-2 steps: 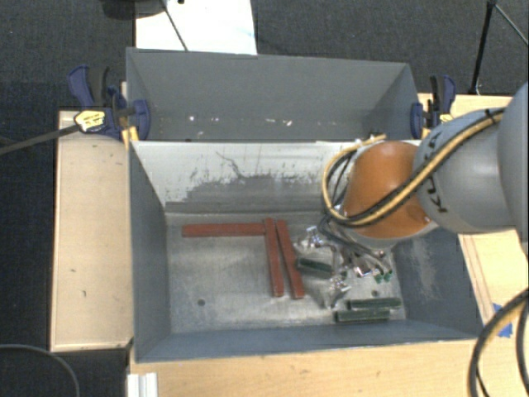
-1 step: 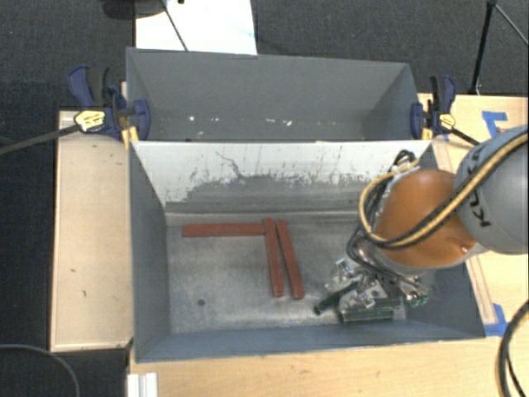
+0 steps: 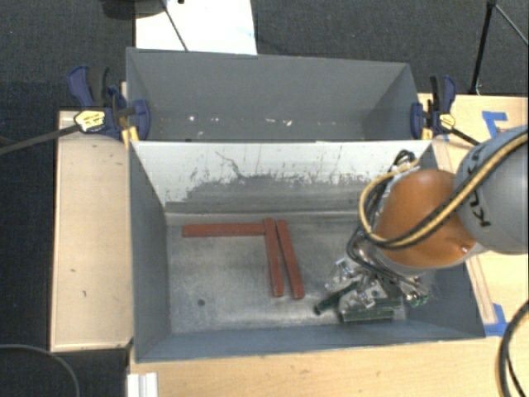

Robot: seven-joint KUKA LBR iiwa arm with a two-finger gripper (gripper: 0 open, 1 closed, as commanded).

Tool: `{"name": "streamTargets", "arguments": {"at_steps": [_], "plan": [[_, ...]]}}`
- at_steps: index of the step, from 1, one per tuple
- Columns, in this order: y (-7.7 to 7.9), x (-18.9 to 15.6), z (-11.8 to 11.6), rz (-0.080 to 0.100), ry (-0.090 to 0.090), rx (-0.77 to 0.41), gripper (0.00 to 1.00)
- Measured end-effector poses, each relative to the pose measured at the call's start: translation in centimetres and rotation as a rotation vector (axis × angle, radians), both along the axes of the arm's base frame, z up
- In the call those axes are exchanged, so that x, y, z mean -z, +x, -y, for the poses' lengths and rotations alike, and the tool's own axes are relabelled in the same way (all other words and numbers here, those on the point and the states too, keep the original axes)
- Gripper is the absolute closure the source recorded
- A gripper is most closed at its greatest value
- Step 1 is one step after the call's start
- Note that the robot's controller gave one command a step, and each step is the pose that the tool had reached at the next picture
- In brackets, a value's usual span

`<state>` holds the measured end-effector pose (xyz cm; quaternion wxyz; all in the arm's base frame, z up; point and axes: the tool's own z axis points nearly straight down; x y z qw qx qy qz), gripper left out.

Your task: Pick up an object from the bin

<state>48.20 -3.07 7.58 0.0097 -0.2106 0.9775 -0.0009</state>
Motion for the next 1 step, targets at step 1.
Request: {"name": "streamTargets", "arguments": {"at_steps": [1], "plan": [[-0.06, -0.17, -0.01, -0.004, 0.0, -0.001, 1.0]]}}
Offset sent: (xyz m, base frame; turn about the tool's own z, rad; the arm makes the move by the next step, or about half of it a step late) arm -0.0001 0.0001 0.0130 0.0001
